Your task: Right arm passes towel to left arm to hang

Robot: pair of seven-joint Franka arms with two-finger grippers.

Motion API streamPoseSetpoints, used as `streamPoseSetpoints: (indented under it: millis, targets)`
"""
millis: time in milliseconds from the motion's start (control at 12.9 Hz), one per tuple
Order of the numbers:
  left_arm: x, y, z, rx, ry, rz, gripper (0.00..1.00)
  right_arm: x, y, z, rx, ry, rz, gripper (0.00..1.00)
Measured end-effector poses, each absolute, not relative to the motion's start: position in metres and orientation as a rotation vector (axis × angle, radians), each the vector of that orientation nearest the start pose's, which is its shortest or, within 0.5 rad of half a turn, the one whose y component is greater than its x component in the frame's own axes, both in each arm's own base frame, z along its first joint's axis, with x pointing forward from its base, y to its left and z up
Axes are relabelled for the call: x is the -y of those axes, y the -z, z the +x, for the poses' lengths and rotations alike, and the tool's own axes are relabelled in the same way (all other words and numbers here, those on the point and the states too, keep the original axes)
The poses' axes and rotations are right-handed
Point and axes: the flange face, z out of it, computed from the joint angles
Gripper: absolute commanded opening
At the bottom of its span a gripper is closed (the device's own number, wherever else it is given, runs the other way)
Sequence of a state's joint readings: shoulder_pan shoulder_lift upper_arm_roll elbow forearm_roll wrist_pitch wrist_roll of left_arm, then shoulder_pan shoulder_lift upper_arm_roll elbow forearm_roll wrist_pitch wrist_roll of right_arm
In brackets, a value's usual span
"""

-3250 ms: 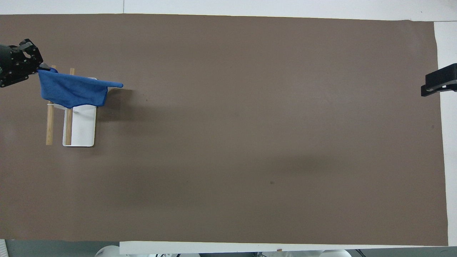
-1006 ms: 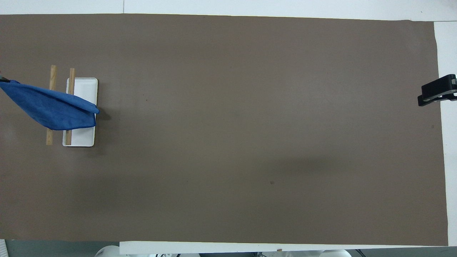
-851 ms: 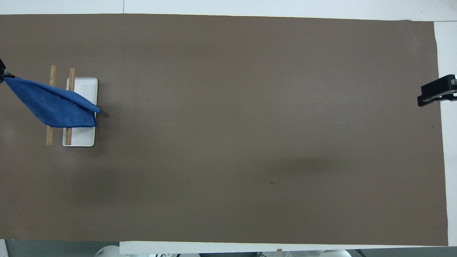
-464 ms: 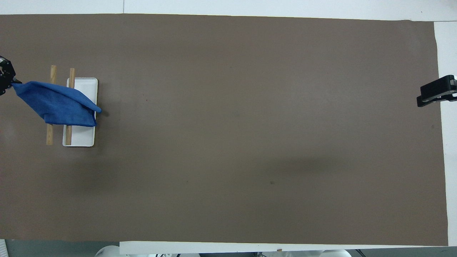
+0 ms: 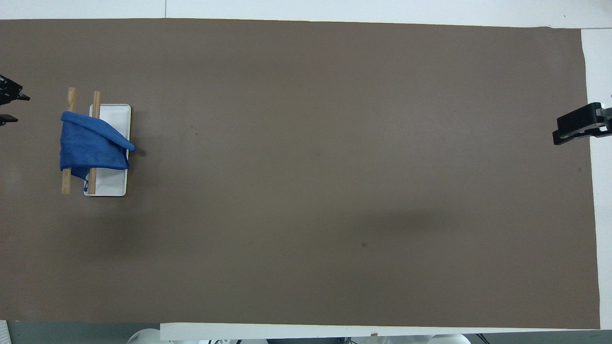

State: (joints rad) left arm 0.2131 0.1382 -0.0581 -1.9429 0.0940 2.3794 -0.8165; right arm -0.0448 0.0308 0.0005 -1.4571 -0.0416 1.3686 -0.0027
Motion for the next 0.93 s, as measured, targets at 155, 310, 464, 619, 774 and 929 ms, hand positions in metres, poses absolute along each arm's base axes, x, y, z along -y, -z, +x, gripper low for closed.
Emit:
streamPoseSetpoints:
  millis: [155,310,464,619,774,929]
  targets:
    - [-0.085,-0.466,0.607,1.352,0.451,-2.828,1.00,0.029,-0.643,0.542,-0.076,-0.193,-3.173,1.00]
    - [-0.060,-0.506,0.603,1.253,0.355,-2.855,1.00,0.029,-0.643,0.542,-0.076,-0.194,-3.173,1.00]
    - [-0.031,-0.549,0.597,1.087,0.268,-2.903,1.00,0.029,-0.643,0.542,-0.075,-0.193,-3.173,1.00]
    - [-0.005,-0.579,0.591,0.942,0.188,-2.965,1.00,0.029,-0.644,0.541,-0.075,-0.191,-3.183,1.00]
    - [0.008,-0.598,0.584,0.748,0.102,-3.049,1.00,0.031,-0.645,0.541,-0.079,-0.191,-3.200,1.00]
    - [0.020,-0.610,0.576,0.471,0.023,-3.108,1.00,0.031,-0.645,0.541,-0.079,-0.191,-3.201,1.00]
